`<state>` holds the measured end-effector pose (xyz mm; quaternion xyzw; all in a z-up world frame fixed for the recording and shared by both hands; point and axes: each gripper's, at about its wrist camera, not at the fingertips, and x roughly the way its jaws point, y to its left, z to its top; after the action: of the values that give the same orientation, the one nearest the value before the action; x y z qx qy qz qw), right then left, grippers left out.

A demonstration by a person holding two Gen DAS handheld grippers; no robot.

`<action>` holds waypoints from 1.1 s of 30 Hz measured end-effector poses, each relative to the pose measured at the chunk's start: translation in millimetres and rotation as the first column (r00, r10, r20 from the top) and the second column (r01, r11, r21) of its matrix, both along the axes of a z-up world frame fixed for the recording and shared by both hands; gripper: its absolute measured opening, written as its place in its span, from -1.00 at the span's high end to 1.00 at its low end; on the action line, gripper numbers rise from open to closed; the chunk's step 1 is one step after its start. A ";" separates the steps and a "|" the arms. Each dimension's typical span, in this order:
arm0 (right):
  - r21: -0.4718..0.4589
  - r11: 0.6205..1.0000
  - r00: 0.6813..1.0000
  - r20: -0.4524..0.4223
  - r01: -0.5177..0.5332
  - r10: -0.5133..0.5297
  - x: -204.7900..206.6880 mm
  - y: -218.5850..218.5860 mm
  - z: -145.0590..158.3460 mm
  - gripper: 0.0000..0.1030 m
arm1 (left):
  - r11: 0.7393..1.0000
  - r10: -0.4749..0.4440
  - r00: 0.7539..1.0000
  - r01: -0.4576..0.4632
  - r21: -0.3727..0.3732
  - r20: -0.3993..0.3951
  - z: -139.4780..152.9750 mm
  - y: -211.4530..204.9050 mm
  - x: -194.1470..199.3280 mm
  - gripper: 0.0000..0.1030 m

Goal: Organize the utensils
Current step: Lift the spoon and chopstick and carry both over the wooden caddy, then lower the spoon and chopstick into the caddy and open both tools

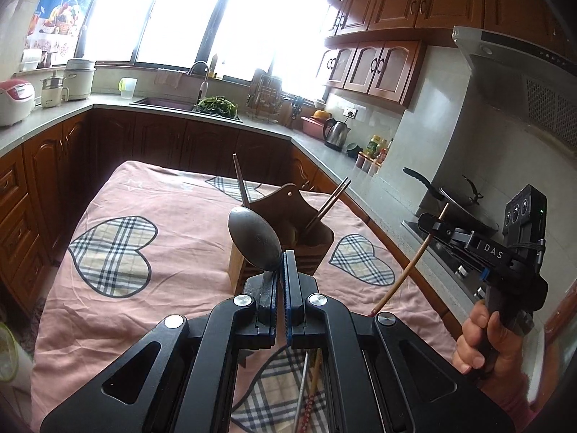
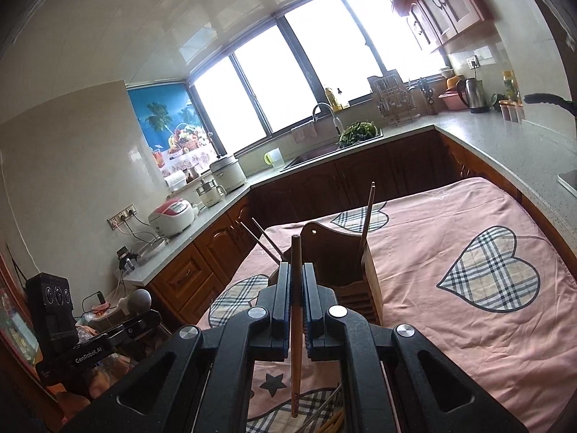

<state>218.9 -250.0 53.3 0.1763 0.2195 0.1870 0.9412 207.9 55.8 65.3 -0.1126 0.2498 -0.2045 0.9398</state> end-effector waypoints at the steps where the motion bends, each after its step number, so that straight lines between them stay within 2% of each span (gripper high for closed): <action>1: 0.001 1.000 1.000 0.006 0.004 -0.004 1.2 -1.3 1.8 0.89 | 1.000 0.002 1.000 -0.002 0.000 0.007 2.4 0.2 1.8 0.96; 20: 0.042 0.996 0.991 0.107 0.079 -0.083 37.4 -25.0 27.6 0.89 | 0.999 0.048 0.996 -0.050 0.017 0.074 27.1 -9.6 52.2 0.96; 33: 0.048 0.993 0.979 0.170 0.110 -0.116 68.2 -27.7 37.7 0.89 | 0.997 0.078 0.993 -0.079 0.001 0.085 29.4 -12.2 97.9 0.96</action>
<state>287.0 -277.7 91.1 0.1899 0.1232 0.1519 0.9621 305.7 43.6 94.8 -0.1115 0.2052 -0.1716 0.9571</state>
